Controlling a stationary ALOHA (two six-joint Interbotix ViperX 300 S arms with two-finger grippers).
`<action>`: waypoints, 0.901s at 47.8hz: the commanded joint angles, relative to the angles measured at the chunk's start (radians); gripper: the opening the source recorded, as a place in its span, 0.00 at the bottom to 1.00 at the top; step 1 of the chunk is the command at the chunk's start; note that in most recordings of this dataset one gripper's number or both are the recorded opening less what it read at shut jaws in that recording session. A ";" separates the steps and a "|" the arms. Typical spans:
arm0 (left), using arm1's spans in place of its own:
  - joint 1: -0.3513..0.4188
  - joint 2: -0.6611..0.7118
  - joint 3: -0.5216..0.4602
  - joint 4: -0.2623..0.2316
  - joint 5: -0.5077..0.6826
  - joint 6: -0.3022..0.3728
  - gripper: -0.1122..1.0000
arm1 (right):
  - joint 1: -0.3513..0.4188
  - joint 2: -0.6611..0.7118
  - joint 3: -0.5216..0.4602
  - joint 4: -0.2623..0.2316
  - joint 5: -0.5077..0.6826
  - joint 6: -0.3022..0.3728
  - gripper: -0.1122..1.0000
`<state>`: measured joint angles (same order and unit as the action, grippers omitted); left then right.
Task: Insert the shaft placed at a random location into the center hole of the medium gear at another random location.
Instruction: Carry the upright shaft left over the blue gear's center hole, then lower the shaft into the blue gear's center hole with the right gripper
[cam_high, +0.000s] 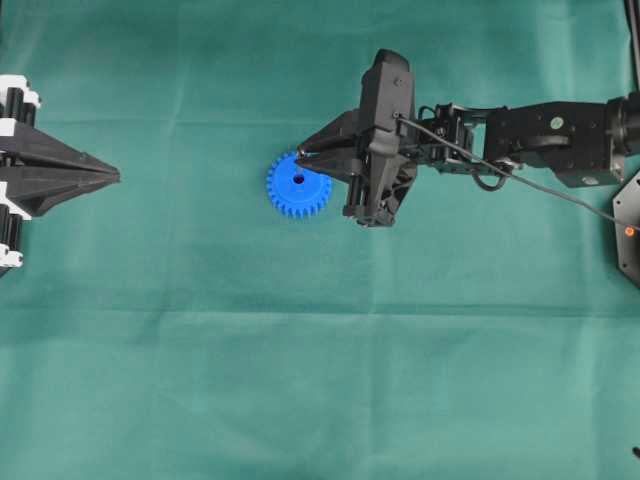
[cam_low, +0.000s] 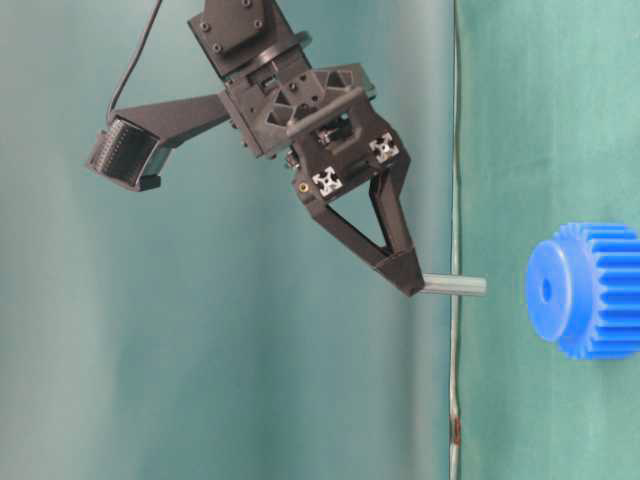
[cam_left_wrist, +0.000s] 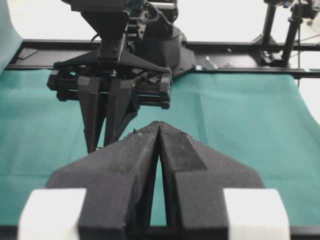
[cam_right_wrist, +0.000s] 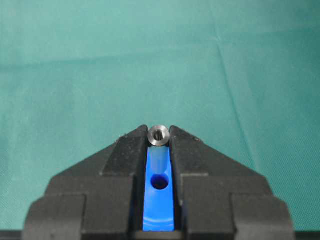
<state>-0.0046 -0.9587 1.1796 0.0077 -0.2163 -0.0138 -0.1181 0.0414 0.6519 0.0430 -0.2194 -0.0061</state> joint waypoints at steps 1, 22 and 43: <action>0.002 0.006 -0.023 0.002 -0.006 -0.002 0.10 | 0.002 -0.003 -0.023 0.002 -0.020 -0.002 0.22; 0.002 0.006 -0.023 0.003 -0.006 -0.002 0.10 | 0.000 0.114 -0.021 0.014 -0.100 0.008 0.22; 0.002 0.008 -0.021 0.003 -0.006 -0.002 0.10 | 0.002 0.166 -0.021 0.017 -0.123 0.008 0.22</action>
<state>-0.0046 -0.9603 1.1796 0.0077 -0.2163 -0.0153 -0.1166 0.2148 0.6504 0.0552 -0.3237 -0.0061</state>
